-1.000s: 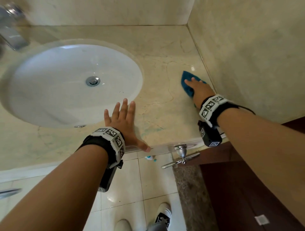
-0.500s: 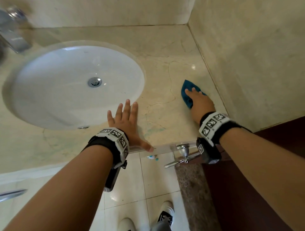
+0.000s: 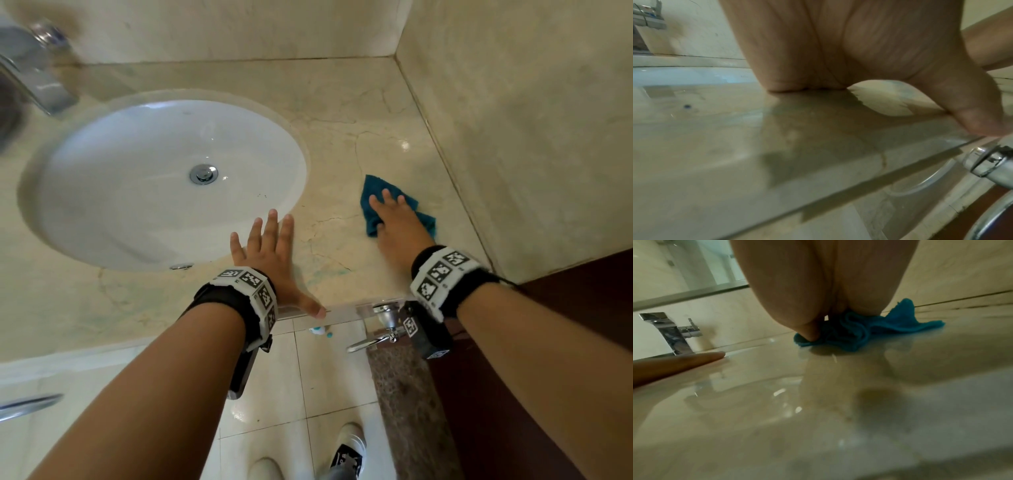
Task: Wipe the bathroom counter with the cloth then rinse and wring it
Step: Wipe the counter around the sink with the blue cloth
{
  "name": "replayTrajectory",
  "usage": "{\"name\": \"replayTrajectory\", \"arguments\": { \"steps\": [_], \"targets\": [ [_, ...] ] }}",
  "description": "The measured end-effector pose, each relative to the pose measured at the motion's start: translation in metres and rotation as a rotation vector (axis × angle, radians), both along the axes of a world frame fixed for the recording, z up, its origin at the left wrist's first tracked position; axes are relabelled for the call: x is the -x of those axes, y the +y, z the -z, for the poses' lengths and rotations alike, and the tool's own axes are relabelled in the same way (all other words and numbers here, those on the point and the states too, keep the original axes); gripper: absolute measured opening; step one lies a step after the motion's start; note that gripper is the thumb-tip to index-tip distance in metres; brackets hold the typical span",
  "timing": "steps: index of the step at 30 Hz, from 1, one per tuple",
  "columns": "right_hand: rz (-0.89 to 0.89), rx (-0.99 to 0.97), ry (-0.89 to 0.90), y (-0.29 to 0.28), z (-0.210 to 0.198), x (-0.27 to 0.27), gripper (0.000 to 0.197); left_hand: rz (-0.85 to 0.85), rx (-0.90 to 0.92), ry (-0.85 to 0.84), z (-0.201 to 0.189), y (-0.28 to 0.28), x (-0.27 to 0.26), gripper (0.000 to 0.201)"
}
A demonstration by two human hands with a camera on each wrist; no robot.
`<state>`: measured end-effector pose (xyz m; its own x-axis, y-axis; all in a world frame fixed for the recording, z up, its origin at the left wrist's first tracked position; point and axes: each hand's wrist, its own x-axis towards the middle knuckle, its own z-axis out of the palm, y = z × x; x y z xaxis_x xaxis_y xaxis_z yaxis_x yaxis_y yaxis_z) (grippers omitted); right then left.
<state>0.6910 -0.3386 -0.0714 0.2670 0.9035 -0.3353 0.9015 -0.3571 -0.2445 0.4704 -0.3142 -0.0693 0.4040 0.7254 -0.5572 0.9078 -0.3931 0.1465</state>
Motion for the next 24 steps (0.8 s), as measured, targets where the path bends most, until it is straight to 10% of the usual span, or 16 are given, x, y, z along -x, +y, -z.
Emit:
{"name": "replayTrajectory", "arguments": {
  "steps": [11, 24],
  "targets": [
    [0.179, 0.123, -0.119, 0.045, -0.009, -0.072, 0.056, 0.001, -0.007, 0.000, 0.003, 0.000, 0.000, 0.158],
    [-0.098, -0.023, 0.001, -0.009, -0.004, 0.045, 0.053, -0.002, 0.009, 0.016, -0.002, 0.000, -0.001, 0.157]
  ]
}}
